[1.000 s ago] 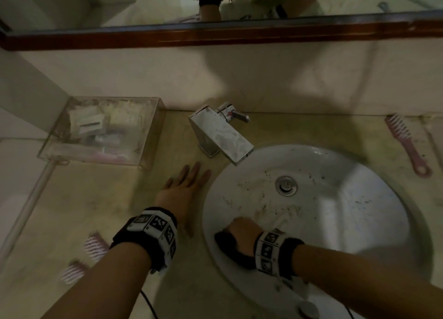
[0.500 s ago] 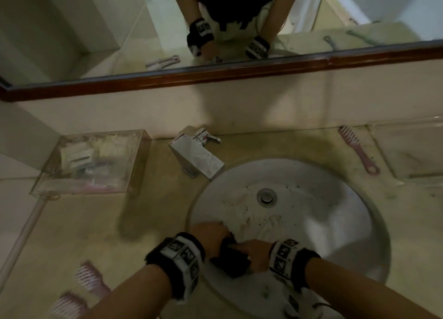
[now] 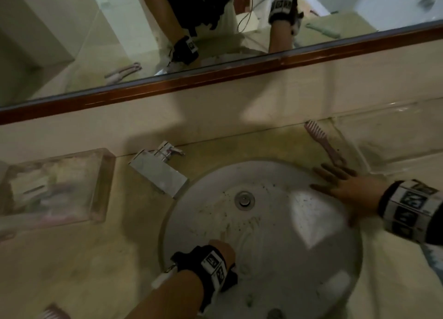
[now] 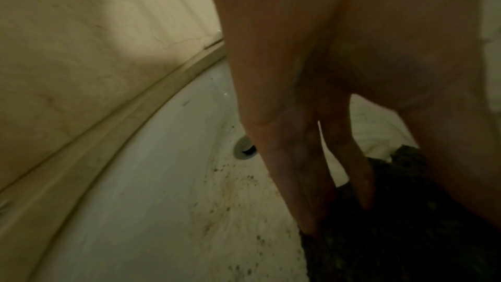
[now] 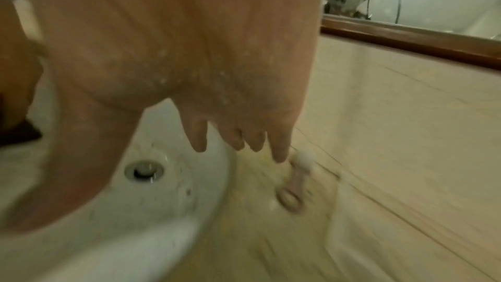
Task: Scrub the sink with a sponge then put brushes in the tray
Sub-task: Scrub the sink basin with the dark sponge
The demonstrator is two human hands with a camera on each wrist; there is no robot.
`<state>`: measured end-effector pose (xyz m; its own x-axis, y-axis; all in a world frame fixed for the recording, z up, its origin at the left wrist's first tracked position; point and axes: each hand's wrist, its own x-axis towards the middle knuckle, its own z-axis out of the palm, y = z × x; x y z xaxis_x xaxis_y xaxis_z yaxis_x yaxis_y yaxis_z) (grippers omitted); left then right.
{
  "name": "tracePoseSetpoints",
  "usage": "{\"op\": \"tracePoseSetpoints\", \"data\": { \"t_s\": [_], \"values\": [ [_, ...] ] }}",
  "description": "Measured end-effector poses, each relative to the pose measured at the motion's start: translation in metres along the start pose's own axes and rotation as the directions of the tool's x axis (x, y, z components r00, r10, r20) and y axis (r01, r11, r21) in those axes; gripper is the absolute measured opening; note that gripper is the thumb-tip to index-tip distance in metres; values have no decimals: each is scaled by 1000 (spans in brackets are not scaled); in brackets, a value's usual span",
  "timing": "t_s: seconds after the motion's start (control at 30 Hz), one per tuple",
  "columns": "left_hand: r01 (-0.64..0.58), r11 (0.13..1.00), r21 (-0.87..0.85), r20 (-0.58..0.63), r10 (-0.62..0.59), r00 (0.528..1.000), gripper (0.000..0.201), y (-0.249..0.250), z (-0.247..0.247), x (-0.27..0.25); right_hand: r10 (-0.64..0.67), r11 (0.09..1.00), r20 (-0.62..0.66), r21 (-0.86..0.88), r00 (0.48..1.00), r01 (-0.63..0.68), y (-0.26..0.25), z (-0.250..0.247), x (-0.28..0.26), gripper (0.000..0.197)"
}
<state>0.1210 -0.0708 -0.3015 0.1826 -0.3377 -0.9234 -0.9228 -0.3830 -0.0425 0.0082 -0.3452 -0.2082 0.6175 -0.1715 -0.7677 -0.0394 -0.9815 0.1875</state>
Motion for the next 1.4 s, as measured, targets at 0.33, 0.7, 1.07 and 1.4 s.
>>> {"op": "tracePoseSetpoints", "data": {
  "t_s": [0.33, 0.7, 1.07, 1.4],
  "values": [
    [-118, 993, -4, -37, 118, 992, 46, -14, 13, 21, -55, 991, 94, 127, 994, 43, 14, 27, -15, 119],
    [19, 991, 130, -526, 52, 849, 46, -46, -44, 15, -49, 976, -8, 214, 999, 49, 18, 36, -12, 116],
    [161, 977, -140, -348, -201, 916, 48, -66, -27, 37, -14, 969, -53, 246, 999, 26, 9, 33, -15, 115],
    [12, 937, -350, -53, -33, 998, 27, -43, -2, 19, -45, 975, -100, 214, 994, 65, 16, 45, -6, 120]
  ]
}}
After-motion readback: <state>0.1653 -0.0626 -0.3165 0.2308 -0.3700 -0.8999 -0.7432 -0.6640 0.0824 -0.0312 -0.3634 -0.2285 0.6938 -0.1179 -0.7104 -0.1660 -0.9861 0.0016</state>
